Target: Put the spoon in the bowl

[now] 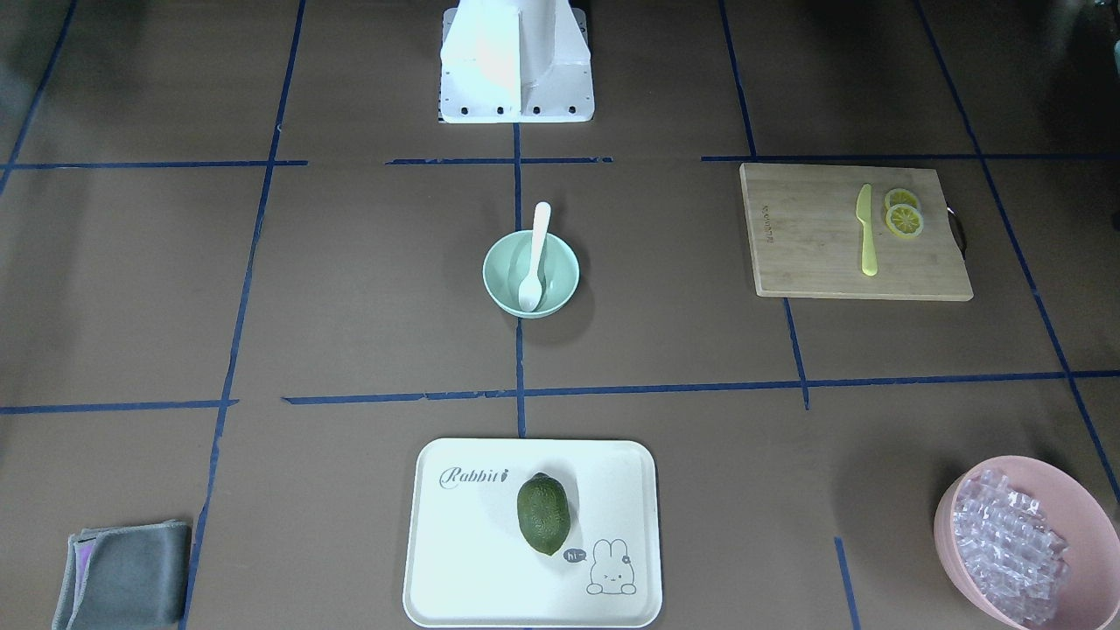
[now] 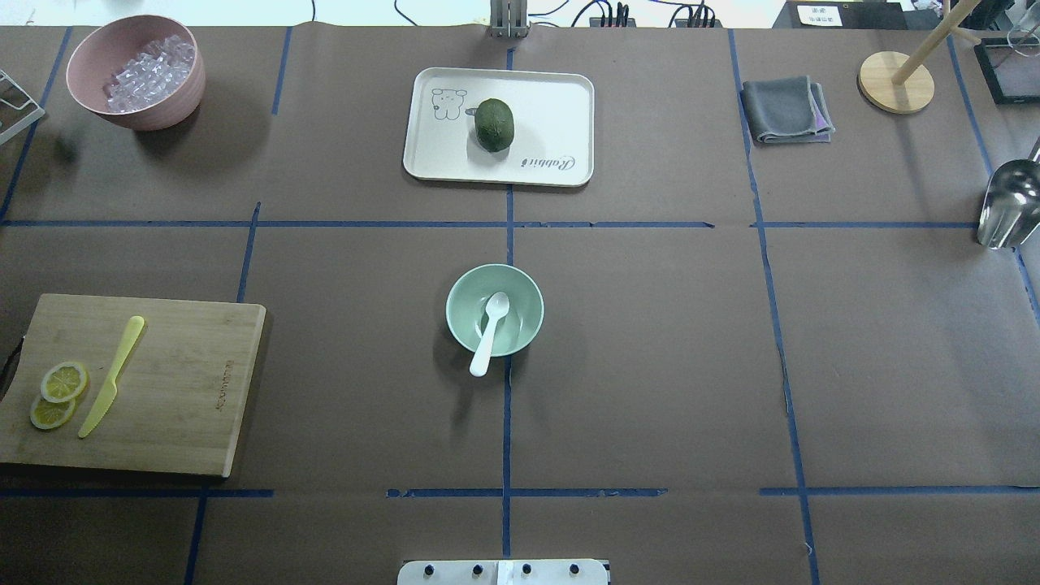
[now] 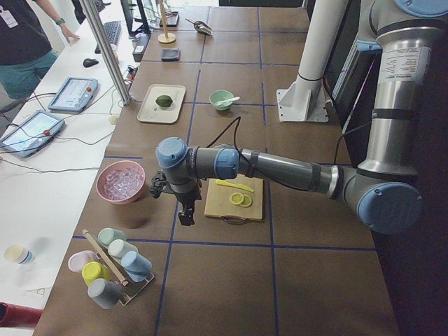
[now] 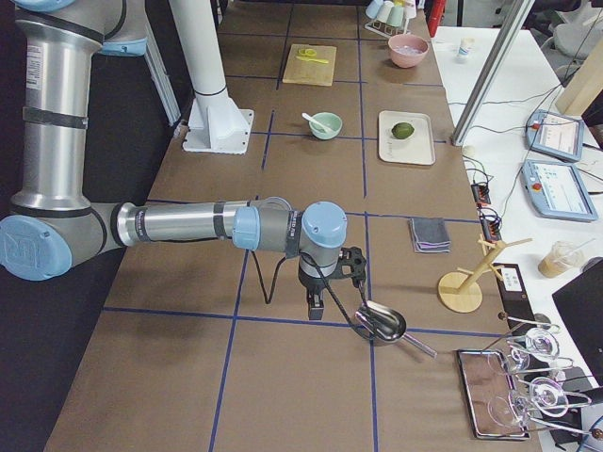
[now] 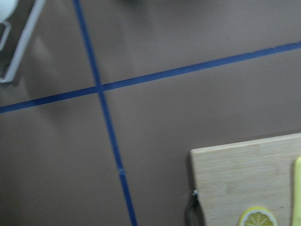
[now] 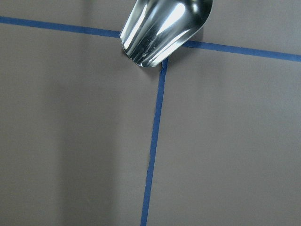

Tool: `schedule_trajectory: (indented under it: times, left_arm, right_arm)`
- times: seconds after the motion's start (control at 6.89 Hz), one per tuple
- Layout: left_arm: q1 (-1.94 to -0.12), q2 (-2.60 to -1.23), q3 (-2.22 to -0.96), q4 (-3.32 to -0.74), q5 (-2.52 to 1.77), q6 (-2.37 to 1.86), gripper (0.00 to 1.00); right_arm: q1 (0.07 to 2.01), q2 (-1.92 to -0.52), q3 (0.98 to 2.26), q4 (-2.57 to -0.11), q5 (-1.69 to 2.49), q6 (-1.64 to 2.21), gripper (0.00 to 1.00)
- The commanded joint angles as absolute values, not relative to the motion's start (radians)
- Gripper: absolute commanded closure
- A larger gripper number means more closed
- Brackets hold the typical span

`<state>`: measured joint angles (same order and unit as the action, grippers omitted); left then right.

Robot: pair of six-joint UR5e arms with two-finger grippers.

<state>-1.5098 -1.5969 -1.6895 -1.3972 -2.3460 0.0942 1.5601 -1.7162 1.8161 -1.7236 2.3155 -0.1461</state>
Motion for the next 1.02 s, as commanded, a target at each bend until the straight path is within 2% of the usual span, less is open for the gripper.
schedule_trajectory:
  times: [0.0, 0.87]
  left_arm:
    - [-1.581, -1.519, -1.69, -1.433, -2.405, 0.185, 0.0]
    - [-1.58, -1.506, -1.68, -1.433, -2.399, 0.186, 0.0]
  right_arm:
    - [1.56, -1.717, 1.816, -1.724, 2.316, -0.147, 0.0]
    - [1.56, -1.718, 1.818, -1.723, 2.318, -0.149, 0.0]
